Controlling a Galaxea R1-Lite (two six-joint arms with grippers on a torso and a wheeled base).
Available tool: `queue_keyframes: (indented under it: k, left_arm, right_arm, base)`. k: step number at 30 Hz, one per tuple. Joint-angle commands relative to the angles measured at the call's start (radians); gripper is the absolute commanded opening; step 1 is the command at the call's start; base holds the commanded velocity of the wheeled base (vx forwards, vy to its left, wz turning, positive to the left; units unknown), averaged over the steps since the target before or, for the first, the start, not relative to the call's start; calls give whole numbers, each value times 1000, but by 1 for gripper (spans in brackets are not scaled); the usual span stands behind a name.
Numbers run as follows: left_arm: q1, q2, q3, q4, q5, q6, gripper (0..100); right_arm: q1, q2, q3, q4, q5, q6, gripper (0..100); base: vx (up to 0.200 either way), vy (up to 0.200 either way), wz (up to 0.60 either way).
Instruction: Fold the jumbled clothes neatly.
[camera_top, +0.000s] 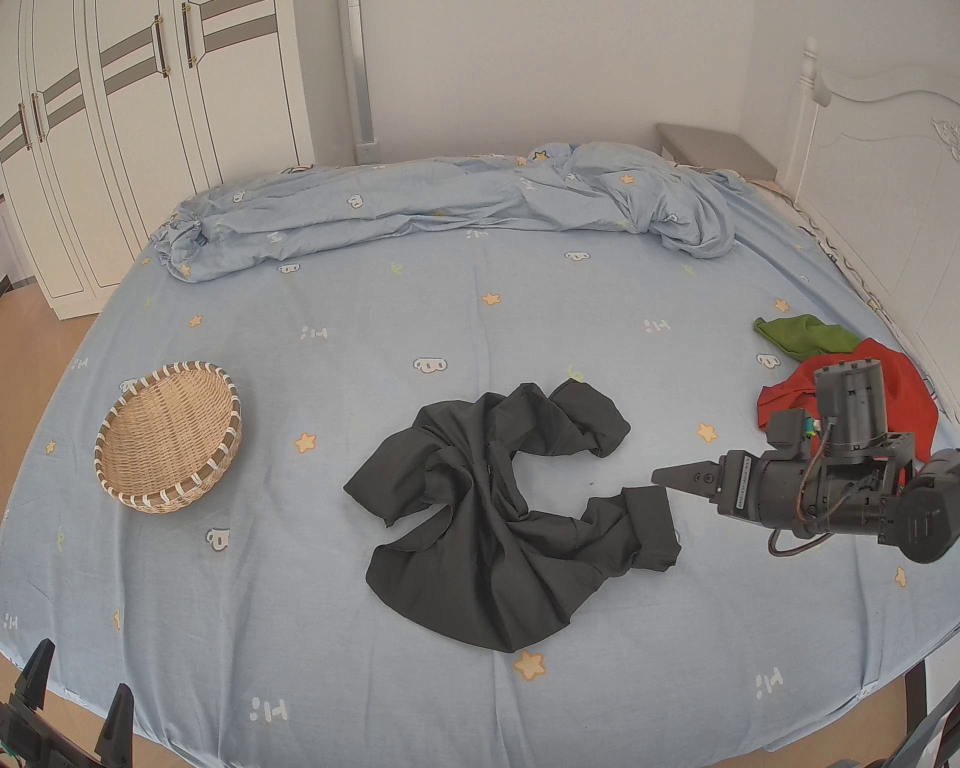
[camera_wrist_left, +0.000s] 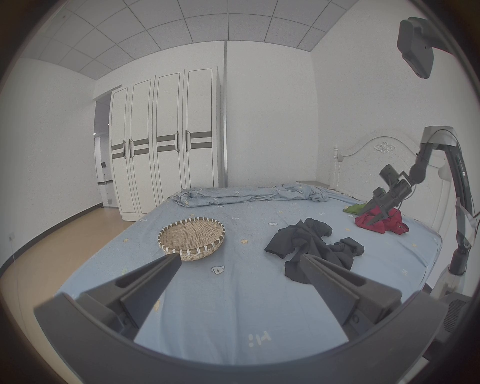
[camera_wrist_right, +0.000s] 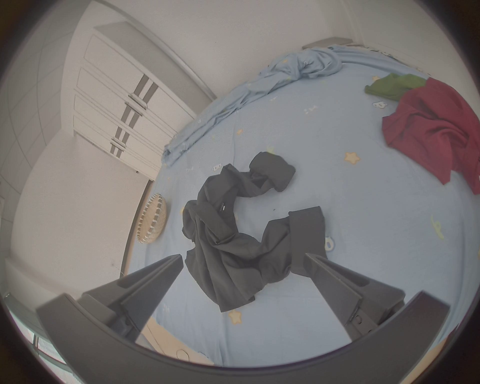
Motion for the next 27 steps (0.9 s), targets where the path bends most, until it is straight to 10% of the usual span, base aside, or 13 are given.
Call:
queue_keyframes:
  k: [1, 17, 22, 27]
  left_arm:
    - [1, -17, 17, -4, -3, 10, 100]
    - [-7, 101, -175, -105, -87, -27, 100]
    - [-52, 388, -227, -103, -227, -59, 100]
    - [-141, 848, -318, -117, -393, -322, 100]
  right_arm:
    - [-33, -83, 83, -45, 6, 10, 100]
    - [-94, -99, 193, -215, 41, 10, 100]
    - [-123, -57, 190, -215, 121, 25, 100]
    - [-153, 41, 184, -217, 177, 30, 100]
  base:
    - [0, 0, 0]
    - [0, 0, 0]
    - [0, 0, 0]
    - [0, 0, 0]
